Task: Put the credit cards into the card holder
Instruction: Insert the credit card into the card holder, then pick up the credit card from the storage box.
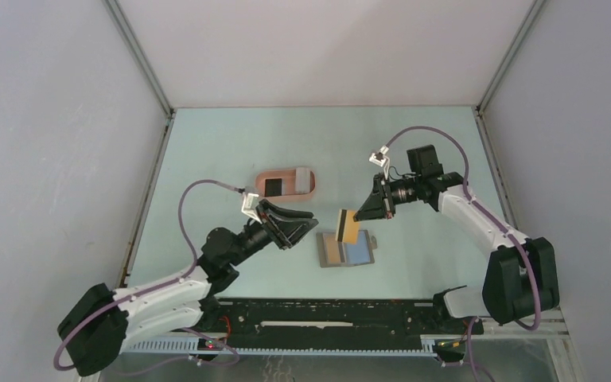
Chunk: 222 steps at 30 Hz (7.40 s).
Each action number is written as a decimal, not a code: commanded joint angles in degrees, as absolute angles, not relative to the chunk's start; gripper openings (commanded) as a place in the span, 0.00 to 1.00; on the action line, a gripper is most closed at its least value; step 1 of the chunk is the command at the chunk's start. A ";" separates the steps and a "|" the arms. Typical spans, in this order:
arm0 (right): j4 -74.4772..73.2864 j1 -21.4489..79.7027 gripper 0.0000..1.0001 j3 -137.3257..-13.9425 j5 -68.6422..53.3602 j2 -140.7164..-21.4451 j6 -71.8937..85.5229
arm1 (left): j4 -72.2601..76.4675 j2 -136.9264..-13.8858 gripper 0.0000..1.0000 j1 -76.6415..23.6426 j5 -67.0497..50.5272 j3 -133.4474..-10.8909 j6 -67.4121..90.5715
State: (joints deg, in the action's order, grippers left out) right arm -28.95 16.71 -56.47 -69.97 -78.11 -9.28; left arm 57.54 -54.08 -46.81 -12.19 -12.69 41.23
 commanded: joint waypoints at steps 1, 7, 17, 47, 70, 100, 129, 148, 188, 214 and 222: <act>-29.02 14.72 0.00 -52.68 -62.18 -79.14 -8.59 | 43.01 -49.30 0.45 -46.99 -8.83 -10.78 35.49; -27.90 14.59 0.00 -52.03 -57.14 -85.73 -5.95 | 43.13 -58.49 0.42 -49.73 -10.83 -14.87 35.39; -25.83 11.68 0.00 -52.17 -55.73 -93.94 -2.06 | 43.43 -78.96 0.31 -52.74 -10.26 -23.17 34.99; -26.71 12.70 0.00 -53.42 -54.64 -101.80 -0.27 | 37.71 -90.60 0.18 -52.91 -4.29 -22.68 39.09; -28.47 17.88 0.00 -53.44 -49.84 -102.51 0.13 | 37.71 -90.45 0.18 -52.92 -3.52 -21.80 40.25; -28.87 22.23 0.12 -61.65 -53.09 -113.69 5.36 | 39.42 -90.75 0.23 -52.86 -6.29 -22.28 40.29; -37.93 24.77 0.67 -67.49 -34.71 -103.30 -9.87 | 31.55 -77.28 0.31 -52.09 -3.37 -21.68 39.89; -43.08 23.73 0.08 -66.45 -30.61 -103.28 -14.17 | 29.80 -83.15 0.33 -46.51 -2.57 -23.59 45.60; -44.52 22.95 0.10 -70.31 -37.33 -99.22 -20.38 | 24.29 -78.49 0.31 -47.06 1.24 -22.91 42.51; -35.25 20.40 0.56 -73.42 -41.88 -68.43 -19.76 | 17.68 -46.92 1.00 -34.33 7.66 -29.86 16.88; -37.98 17.26 0.61 -71.43 -45.96 -69.87 -21.65 | 21.09 -58.62 1.00 -30.10 8.51 -37.17 15.92</act>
State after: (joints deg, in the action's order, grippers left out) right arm -37.93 19.16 -72.38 -42.92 -69.78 -21.21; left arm 17.17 -54.06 -32.73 9.08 -32.91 17.54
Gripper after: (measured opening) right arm 0.599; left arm 0.996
